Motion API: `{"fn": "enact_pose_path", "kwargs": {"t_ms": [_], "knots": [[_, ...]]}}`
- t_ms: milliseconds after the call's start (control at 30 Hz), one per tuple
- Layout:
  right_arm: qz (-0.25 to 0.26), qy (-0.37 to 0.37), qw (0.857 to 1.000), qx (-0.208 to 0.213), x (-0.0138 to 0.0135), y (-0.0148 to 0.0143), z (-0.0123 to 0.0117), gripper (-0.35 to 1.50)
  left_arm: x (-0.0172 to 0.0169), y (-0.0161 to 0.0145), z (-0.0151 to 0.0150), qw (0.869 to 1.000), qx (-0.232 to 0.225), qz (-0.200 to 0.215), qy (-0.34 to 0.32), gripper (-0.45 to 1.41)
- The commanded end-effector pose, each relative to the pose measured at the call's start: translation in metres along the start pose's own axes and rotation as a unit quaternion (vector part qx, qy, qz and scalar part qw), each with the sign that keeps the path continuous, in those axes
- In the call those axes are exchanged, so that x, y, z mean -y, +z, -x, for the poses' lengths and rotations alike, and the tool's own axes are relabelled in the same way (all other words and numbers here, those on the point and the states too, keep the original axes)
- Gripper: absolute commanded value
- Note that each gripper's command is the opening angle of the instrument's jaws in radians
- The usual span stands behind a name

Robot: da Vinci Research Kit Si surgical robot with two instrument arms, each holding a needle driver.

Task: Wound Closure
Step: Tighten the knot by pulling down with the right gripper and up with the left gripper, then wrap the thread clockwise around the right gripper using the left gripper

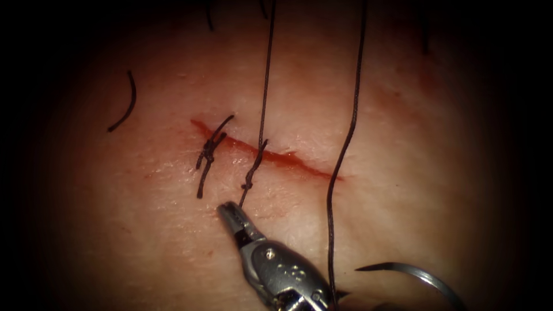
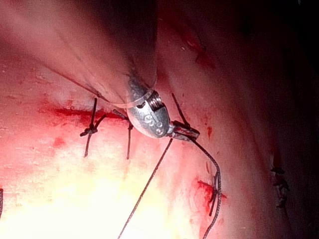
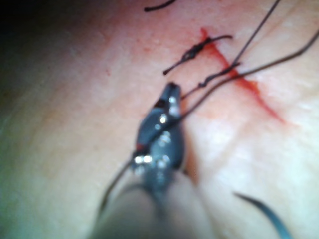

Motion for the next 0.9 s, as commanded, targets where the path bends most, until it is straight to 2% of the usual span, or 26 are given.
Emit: {"fn": "enact_pose_path", "kwargs": {"t_ms": [33, 600, 900], "knots": [[-0.011, -0.002, 1.000, 0.006, 0.0007, 0.0006, 0.0011, -0.35, 0.0002, 0.0008, 0.0007, 1.000, 0.001, -0.002, 0.000, -0.45], [-0.034, -0.006, 0.999, 0.016, 0.0017, 0.0004, 0.0011, -0.35, 0.0035, 0.0051, 0.0025, 0.999, 0.027, -0.018, -0.002, -0.45], [-0.040, -0.001, 0.999, 0.012, 0.0010, 0.0001, -0.0004, -0.35, 0.0044, 0.0074, 0.0035, 0.999, 0.039, -0.020, 0.000, -0.45]]}}
